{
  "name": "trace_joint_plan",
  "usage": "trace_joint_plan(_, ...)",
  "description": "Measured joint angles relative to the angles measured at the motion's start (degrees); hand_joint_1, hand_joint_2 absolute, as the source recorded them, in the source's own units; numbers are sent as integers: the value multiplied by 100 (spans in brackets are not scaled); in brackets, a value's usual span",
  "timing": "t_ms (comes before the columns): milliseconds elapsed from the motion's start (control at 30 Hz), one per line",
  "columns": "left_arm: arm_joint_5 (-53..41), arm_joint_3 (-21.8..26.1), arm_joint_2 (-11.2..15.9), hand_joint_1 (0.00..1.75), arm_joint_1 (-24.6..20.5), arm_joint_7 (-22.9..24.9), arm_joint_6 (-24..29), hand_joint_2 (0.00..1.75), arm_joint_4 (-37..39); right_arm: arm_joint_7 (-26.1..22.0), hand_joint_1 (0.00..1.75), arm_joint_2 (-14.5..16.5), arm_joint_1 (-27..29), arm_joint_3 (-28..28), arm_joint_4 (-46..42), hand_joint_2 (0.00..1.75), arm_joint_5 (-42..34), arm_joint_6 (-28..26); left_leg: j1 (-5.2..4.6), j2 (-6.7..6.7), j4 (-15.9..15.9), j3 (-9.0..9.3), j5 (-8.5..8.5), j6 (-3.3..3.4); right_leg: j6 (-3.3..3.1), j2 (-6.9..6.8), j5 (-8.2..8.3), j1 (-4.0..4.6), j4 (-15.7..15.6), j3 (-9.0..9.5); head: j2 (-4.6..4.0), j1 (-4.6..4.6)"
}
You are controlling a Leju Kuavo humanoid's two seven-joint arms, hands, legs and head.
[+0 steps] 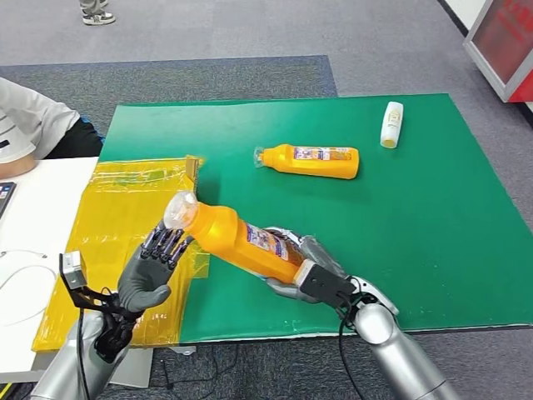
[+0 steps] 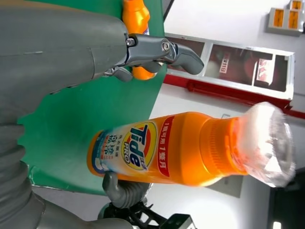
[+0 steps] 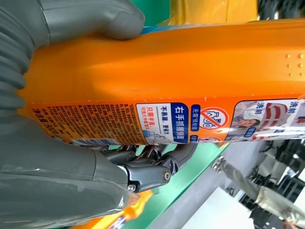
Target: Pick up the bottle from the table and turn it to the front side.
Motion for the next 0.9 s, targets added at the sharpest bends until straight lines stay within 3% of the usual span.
trace_joint_plan(533, -301, -285, 214, 0, -486, -43, 245, 175, 62, -13, 162, 123, -161, 481, 68, 175, 27, 1, 0, 0, 0, 0, 1, 0, 0, 0, 0, 0, 0, 0, 0, -1)
trace_joint_plan(900, -341, -446, 223, 0, -785, -35, 353, 175, 179, -3, 159, 180, -312, 663, 142, 175, 27, -37, 0, 0, 0, 0, 1, 0, 0, 0, 0, 0, 0, -2, 0, -1)
